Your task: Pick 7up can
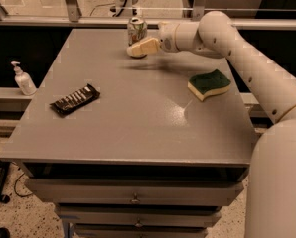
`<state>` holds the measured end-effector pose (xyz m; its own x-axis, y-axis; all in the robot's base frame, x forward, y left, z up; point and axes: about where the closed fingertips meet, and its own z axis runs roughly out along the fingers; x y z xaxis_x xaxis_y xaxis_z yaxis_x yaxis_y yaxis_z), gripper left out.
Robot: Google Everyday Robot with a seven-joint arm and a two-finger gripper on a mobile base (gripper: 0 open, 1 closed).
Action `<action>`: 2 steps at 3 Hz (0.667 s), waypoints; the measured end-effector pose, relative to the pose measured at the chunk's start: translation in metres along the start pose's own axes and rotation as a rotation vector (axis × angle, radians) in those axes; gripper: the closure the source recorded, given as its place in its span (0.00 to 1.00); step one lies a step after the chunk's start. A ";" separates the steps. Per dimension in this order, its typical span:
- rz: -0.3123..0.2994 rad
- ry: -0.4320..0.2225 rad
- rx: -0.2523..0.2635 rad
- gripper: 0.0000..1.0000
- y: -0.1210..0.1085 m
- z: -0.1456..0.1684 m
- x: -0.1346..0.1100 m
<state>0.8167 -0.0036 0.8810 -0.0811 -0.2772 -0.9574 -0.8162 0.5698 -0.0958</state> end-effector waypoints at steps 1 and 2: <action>0.028 -0.044 -0.022 0.16 -0.001 0.013 -0.002; 0.044 -0.079 -0.036 0.39 -0.001 0.015 -0.006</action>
Offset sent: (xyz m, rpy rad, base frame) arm 0.0124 0.0058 0.0075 0.1414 -0.0097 0.0342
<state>0.8268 0.0086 0.8823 -0.0733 -0.1895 -0.9791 -0.8330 0.5514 -0.0443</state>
